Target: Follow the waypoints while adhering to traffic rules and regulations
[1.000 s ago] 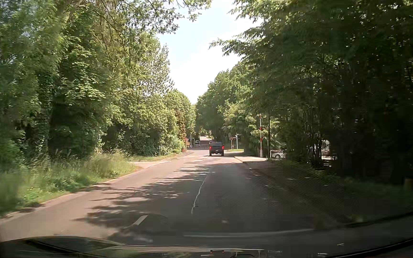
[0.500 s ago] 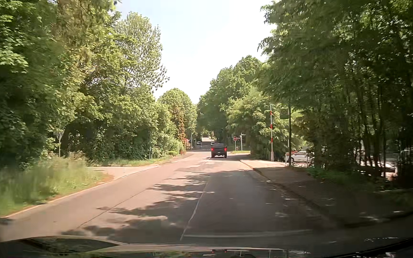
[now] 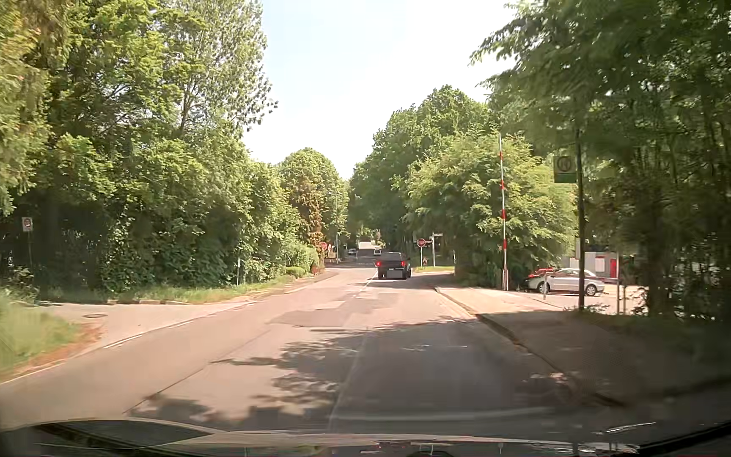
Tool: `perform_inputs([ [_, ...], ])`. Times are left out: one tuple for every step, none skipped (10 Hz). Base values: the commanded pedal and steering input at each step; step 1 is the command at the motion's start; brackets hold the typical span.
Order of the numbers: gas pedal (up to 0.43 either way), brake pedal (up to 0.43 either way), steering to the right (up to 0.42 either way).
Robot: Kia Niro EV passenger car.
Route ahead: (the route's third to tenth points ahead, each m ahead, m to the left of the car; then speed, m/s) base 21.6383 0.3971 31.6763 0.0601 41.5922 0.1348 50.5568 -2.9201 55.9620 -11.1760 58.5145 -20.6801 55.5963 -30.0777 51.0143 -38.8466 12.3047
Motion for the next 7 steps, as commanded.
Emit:
perform_inputs([
  [0.000,0.000,-0.003],
  [0.098,0.000,-0.004],
  [0.150,0.000,-0.003],
  [0.150,0.000,-0.004],
  [0.150,0.000,-0.003],
  [0.150,0.000,-0.004],
  [0.150,0.000,-0.003],
])
